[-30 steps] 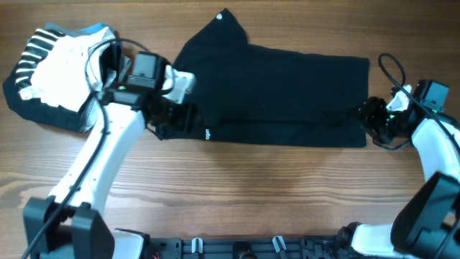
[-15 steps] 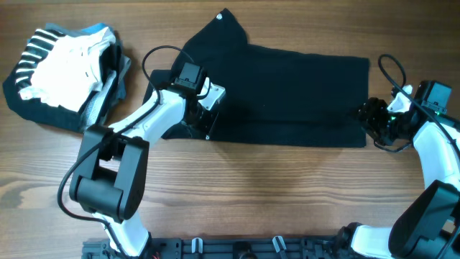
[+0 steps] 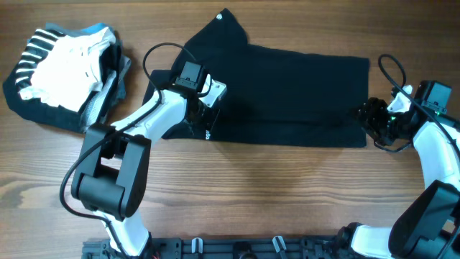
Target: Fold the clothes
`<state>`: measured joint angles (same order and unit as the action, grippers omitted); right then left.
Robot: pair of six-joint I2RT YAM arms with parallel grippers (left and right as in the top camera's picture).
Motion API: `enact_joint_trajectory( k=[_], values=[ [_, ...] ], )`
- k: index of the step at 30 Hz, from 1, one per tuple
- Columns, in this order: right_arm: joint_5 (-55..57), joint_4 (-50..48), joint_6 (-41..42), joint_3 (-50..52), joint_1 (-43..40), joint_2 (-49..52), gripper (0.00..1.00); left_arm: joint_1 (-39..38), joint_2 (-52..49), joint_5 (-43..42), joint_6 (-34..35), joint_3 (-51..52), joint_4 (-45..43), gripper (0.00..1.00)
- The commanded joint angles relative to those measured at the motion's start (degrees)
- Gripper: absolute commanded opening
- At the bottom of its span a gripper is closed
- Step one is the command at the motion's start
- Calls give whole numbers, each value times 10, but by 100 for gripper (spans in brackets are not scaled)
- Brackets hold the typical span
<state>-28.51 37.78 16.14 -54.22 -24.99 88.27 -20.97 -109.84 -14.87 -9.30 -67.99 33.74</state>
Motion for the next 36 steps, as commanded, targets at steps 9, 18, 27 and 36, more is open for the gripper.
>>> enact_joint_trajectory(
  k=[9, 18, 27, 36],
  values=[
    [-4, 0, -11, -6, 2, -5, 67, -2, -6, 54, 36, -45, -53, 4],
    [7, 0, -11, -6, 2, -5, 67, -2, -7, 73, 36, -45, -151, 51],
    [7, 0, -11, -6, 2, -5, 68, 6, 49, 138, 36, -56, 29, 60],
    [7, 0, -11, -6, 2, -5, 69, 65, 62, 158, 49, -55, 118, 49]
  ],
)
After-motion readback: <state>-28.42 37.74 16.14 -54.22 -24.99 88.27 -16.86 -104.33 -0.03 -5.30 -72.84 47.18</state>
